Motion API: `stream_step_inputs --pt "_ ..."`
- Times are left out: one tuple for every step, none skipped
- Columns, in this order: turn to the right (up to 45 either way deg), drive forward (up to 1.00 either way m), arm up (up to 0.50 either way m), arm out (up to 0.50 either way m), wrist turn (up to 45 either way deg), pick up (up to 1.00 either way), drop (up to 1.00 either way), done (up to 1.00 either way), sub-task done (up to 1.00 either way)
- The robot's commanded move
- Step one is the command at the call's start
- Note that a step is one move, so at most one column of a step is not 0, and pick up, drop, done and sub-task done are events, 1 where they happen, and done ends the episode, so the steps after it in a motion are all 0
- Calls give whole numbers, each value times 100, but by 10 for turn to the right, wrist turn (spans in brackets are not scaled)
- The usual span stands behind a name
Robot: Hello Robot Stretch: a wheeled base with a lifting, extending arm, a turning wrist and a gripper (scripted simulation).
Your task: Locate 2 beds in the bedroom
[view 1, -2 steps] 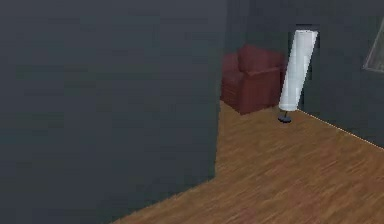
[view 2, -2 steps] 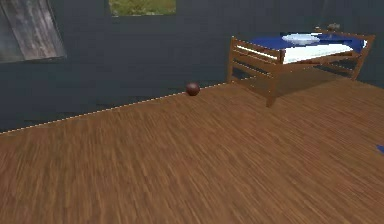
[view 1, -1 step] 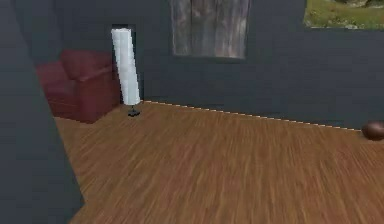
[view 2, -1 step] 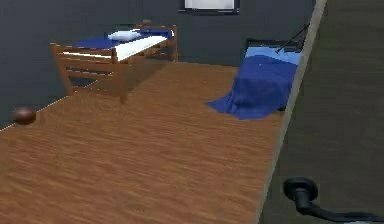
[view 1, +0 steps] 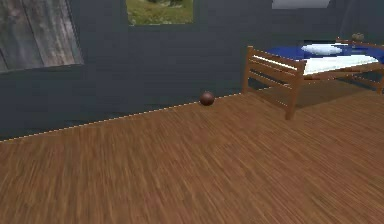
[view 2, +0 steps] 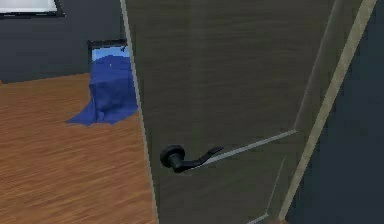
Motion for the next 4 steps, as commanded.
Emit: stream_step_inputs --pt "0 50 0 0 0 0 0 0 0" --pt "450 0 0 0 0 0 0 0 0" --pt "180 0 0 0 0 0 0 0 0" --pt "0 65 0 0 0 0 0 0 0"
